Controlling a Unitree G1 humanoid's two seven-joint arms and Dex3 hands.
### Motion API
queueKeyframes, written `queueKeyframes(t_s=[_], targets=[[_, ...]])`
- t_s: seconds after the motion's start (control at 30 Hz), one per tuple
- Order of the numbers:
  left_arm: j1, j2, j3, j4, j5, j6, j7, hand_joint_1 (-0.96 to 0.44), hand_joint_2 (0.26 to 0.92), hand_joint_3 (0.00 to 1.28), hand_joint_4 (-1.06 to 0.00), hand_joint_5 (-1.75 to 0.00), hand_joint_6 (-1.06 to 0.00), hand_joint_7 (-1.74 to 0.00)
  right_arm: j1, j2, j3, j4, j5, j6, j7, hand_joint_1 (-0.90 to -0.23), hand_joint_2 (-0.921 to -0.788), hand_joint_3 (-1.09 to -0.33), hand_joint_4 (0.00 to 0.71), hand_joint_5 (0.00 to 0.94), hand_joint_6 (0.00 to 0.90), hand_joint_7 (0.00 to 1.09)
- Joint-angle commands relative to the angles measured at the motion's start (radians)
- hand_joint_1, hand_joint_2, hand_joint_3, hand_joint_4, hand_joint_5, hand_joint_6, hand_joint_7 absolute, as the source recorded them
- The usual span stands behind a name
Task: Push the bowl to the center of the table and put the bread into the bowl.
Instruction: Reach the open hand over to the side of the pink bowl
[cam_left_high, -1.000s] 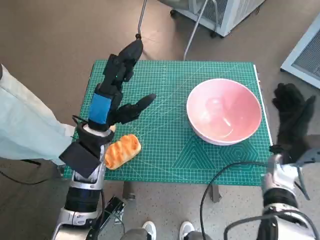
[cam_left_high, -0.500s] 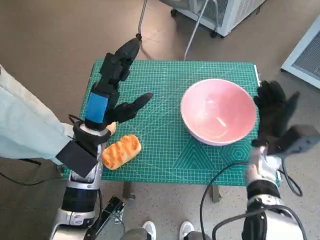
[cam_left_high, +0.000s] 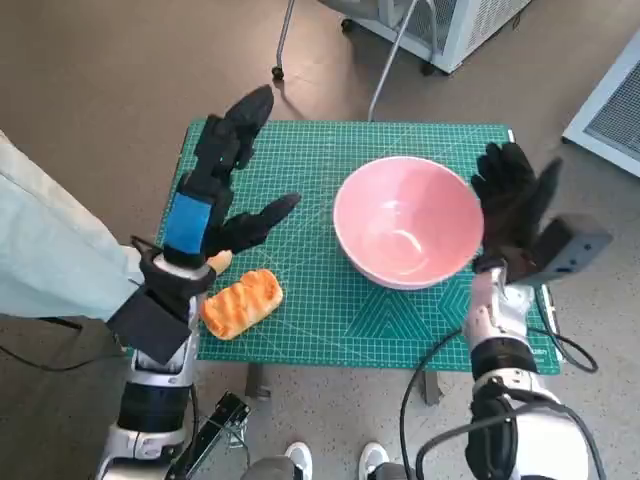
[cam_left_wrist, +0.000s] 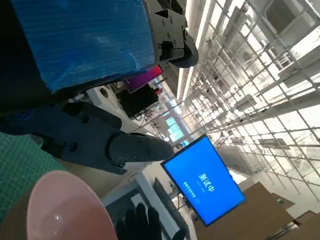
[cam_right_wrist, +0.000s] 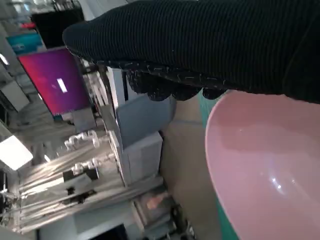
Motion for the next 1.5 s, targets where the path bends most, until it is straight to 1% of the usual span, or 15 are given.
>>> queueKeyframes(t_s=[0.03,0.13,0.3,0.37,0.53,0.73,0.9,1.03,1.1,1.13,1.2,1.23,1.3,1.4,1.5], targets=[[0.025,0.018,0.011,-0.028,-0.003,-0.005,-0.006,-0.46,0.921,0.29,-0.26,0.00,-0.11,-0.49,-0.017,0.034,-0.010,0.021,0.002,0.037,-0.015,-0.577,-0.921,-0.862,0.222,0.017,0.060,0.66],[0.035,0.023,0.017,-0.035,-0.007,-0.001,-0.007,-0.46,0.921,0.29,-0.26,0.00,-0.11,-0.48,-0.033,0.045,-0.012,0.023,0.000,0.051,-0.022,-0.586,-0.921,-0.858,0.228,0.018,0.060,0.65],[0.049,0.030,0.026,-0.043,-0.013,0.002,-0.007,-0.46,0.921,0.29,-0.26,0.00,-0.12,-0.47,-0.053,0.064,-0.016,0.024,0.001,0.067,-0.034,-0.549,-0.921,-0.870,0.229,0.016,0.057,0.65],[0.056,0.032,0.029,-0.047,-0.011,0.001,-0.004,-0.46,0.921,0.29,-0.26,0.00,-0.14,-0.43,-0.062,0.073,-0.018,0.025,0.002,0.075,-0.038,-0.530,-0.921,-0.873,0.223,0.012,0.065,0.66],[0.072,0.034,0.033,-0.055,-0.008,0.000,-0.001,-0.46,0.921,0.29,-0.26,0.00,-0.17,-0.38,-0.074,0.078,-0.027,0.027,0.007,0.094,-0.037,-0.509,-0.921,-0.874,0.223,0.012,0.077,0.67],[0.096,0.038,0.042,-0.063,-0.005,-0.002,0.004,-0.46,0.921,0.29,-0.26,0.00,-0.19,-0.34,-0.080,0.066,-0.031,0.025,0.001,0.104,-0.031,-0.521,-0.921,-0.869,0.241,0.019,0.075,0.68],[0.112,0.043,0.052,-0.072,-0.008,-0.001,0.002,-0.46,0.921,0.29,-0.26,0.00,-0.22,-0.29,-0.080,0.047,-0.022,0.019,-0.012,0.090,-0.031,-0.511,-0.921,-0.881,0.224,0.009,0.066,0.68],[0.126,0.052,0.062,-0.089,-0.014,0.007,-0.003,-0.47,0.921,0.28,-0.27,0.00,-0.24,-0.24,-0.084,0.034,-0.005,0.009,-0.028,0.055,-0.031,-0.534,-0.921,-0.872,0.225,0.008,0.051,0.66],[0.134,0.060,0.068,-0.101,-0.018,0.014,-0.006,-0.47,0.921,0.28,-0.27,0.00,-0.25,-0.22,-0.089,0.027,0.017,0.002,-0.050,0.032,-0.039,-0.544,-0.921,-0.866,0.227,0.009,0.046,0.65],[0.138,0.066,0.073,-0.110,-0.019,0.020,-0.009,-0.47,0.921,0.28,-0.27,0.00,-0.26,-0.21,-0.090,0.021,0.034,-0.005,-0.070,0.011,-0.042,-0.549,-0.921,-0.865,0.229,0.009,0.045,0.64],[0.145,0.077,0.080,-0.127,-0.022,0.032,-0.013,-0.48,0.921,0.28,-0.27,0.00,-0.26,-0.20,-0.091,0.011,0.059,-0.019,-0.097,-0.027,-0.041,-0.568,-0.921,-0.865,0.230,0.009,0.048,0.64],[0.148,0.082,0.083,-0.134,-0.024,0.038,-0.015,-0.48,0.921,0.28,-0.27,0.00,-0.26,-0.20,-0.090,0.008,0.067,-0.025,-0.105,-0.042,-0.039,-0.578,-0.921,-0.864,0.234,0.011,0.053,0.64],[0.156,0.095,0.091,-0.154,-0.028,0.052,-0.020,-0.49,0.921,0.28,-0.27,0.00,-0.27,-0.19,-0.090,0.000,0.082,-0.042,-0.118,-0.081,-0.020,-0.591,-0.921,-0.856,0.246,0.016,0.062,0.64],[0.171,0.121,0.109,-0.189,-0.030,0.077,-0.031,-0.50,0.921,0.28,-0.27,0.00,-0.27,-0.18,-0.085,-0.019,0.119,-0.083,-0.144,-0.163,0.034,-0.593,-0.921,-0.846,0.257,0.020,0.069,0.64],[0.181,0.141,0.124,-0.216,-0.032,0.098,-0.040,-0.50,0.921,0.28,-0.27,0.00,-0.27,-0.17,-0.076,-0.032,0.143,-0.124,-0.146,-0.221,0.091,-0.584,-0.921,-0.843,0.269,0.024,0.072,0.65]])
